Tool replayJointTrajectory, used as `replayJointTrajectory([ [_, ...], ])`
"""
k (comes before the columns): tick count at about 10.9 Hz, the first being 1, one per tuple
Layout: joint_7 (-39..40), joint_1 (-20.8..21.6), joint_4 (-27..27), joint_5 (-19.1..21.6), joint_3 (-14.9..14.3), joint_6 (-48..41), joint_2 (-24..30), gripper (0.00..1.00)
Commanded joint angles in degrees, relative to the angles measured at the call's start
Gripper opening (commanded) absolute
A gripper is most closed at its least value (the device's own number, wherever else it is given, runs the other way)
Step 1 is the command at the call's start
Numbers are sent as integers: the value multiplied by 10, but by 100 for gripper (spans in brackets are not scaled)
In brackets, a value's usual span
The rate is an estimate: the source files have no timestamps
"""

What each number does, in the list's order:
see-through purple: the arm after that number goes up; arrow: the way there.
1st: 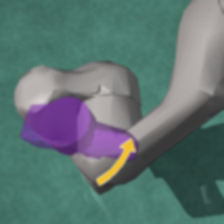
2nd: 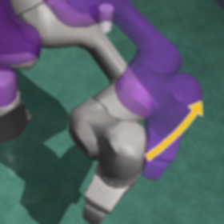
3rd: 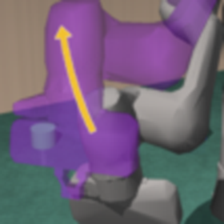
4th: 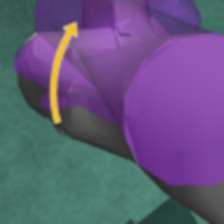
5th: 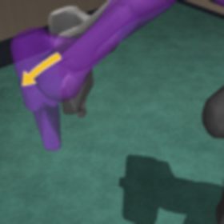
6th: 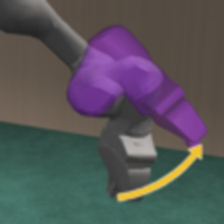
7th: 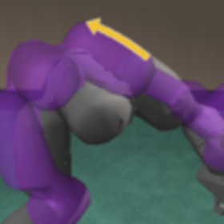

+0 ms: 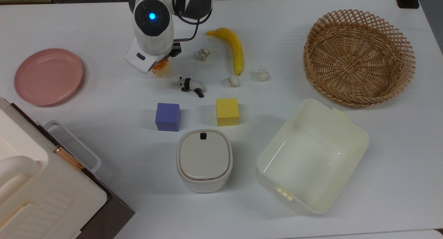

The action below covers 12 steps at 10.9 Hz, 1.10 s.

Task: Put the bread in the basket
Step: 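Carry the bread roll over the wicker basket and lower it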

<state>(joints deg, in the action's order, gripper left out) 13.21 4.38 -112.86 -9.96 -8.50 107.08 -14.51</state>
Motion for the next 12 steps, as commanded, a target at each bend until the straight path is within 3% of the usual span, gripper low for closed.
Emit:
replayJointTrajectory([
  [1, -55, 60, 67, 11, 1, -82, 30, 34],
  [6, -206, 188, 152, 56, 2, -99, 27, 34],
  [9, -311, 282, 161, 81, 2, -44, 21, 34],
  [12, -388, 336, 161, 98, 4, -7, 12, 35],
])
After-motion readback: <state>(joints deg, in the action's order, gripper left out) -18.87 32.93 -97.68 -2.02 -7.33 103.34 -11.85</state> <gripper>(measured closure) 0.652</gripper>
